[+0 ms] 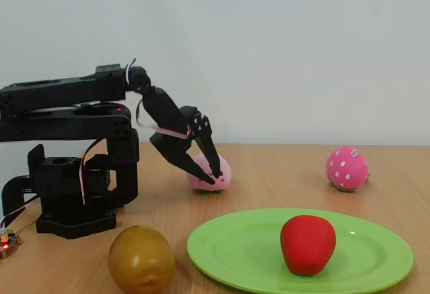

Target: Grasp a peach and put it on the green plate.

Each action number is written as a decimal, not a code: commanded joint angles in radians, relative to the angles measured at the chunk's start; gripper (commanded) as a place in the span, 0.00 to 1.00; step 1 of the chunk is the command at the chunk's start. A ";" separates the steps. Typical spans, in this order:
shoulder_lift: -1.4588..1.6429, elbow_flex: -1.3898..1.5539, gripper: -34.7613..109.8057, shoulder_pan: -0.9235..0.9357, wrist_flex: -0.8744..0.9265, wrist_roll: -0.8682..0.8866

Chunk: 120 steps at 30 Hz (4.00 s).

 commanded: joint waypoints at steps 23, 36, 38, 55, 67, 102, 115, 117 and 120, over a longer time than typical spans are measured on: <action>-0.209 -0.235 0.51 -0.143 0.163 -0.460; -0.336 -0.215 0.51 -0.192 0.044 -0.479; -0.350 -0.202 0.51 -0.199 0.017 -0.479; -0.492 -0.035 0.48 -0.206 -0.250 -0.489; -0.466 0.003 0.42 -0.187 -0.344 -0.477; -0.419 -0.290 0.37 0.179 -0.344 0.140; -0.488 -0.296 0.38 0.396 -0.339 0.445; -0.514 -0.298 0.38 0.423 -0.339 0.479; -0.558 -0.307 0.38 0.460 -0.339 0.511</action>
